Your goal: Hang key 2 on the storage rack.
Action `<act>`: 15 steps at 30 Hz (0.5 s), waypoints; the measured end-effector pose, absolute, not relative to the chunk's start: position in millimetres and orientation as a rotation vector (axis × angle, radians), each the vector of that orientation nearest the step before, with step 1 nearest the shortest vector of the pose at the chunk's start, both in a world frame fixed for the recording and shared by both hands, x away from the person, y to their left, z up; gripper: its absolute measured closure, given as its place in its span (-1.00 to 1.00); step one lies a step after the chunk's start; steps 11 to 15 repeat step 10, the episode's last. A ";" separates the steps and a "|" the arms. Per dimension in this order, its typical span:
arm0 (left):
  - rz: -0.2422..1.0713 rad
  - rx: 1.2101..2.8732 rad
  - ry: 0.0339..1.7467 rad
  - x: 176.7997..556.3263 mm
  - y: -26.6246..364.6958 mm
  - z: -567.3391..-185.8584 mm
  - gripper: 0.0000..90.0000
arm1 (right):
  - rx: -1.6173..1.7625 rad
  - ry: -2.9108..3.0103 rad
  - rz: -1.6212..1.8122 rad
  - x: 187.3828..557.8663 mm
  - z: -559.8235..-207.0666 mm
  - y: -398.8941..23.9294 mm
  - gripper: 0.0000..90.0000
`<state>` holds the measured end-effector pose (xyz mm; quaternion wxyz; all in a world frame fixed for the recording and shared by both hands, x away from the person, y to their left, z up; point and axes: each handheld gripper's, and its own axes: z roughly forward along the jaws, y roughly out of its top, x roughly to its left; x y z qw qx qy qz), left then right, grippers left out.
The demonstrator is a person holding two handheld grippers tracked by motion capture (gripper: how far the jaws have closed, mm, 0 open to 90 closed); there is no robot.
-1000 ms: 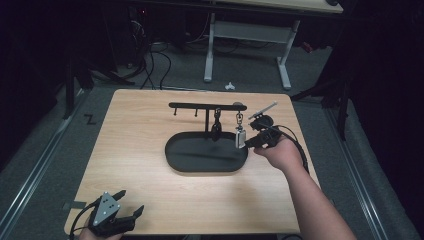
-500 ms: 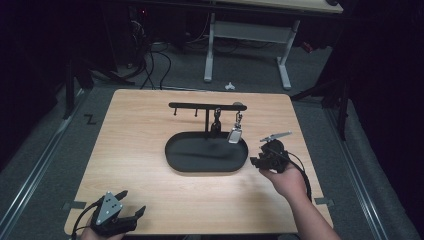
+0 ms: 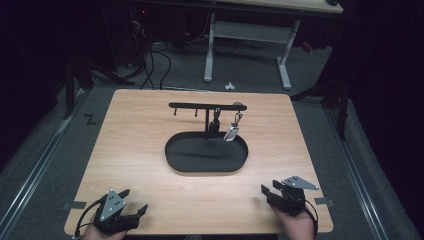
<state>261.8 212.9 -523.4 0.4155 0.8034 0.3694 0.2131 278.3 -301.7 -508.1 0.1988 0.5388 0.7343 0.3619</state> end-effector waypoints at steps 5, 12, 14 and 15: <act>0.540 2.024 0.926 262.5 208.3 -522.8 -0.54 | 1.529 2.022 1.035 280.2 -510.1 -306.0 0.00; 0.543 2.026 0.923 262.2 207.9 -522.0 -0.54 | 1.483 2.049 1.003 278.8 -511.7 -297.4 -0.02; 0.543 2.026 0.923 262.2 207.9 -522.0 -0.54 | 1.483 2.049 1.003 278.8 -511.7 -297.4 -0.02; 0.543 2.026 0.923 262.2 207.9 -522.0 -0.54 | 1.483 2.049 1.003 278.8 -511.7 -297.4 -0.02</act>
